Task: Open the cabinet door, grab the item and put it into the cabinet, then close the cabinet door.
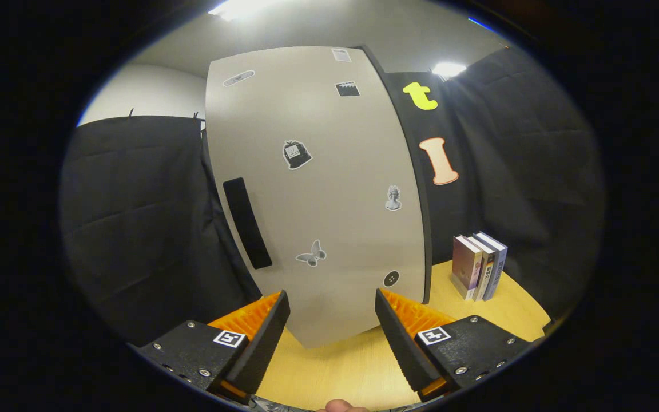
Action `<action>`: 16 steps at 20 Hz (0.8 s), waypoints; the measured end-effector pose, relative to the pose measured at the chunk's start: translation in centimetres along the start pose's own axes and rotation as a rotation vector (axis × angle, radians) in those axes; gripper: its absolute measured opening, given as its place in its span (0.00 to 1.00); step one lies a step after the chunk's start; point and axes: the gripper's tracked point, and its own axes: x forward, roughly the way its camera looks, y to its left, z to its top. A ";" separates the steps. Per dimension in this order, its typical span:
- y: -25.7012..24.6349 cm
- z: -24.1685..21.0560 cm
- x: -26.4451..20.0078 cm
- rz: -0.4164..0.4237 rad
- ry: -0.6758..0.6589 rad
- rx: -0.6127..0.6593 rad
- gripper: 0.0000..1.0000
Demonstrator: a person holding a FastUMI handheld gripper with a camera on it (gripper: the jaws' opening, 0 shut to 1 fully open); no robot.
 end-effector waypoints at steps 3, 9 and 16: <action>0.6 0.5 0.5 0.014 -0.001 -0.027 0.93; 1.8 1.4 1.4 0.041 -0.022 -0.096 0.93; 3.0 2.2 1.7 0.080 -0.014 -0.216 0.94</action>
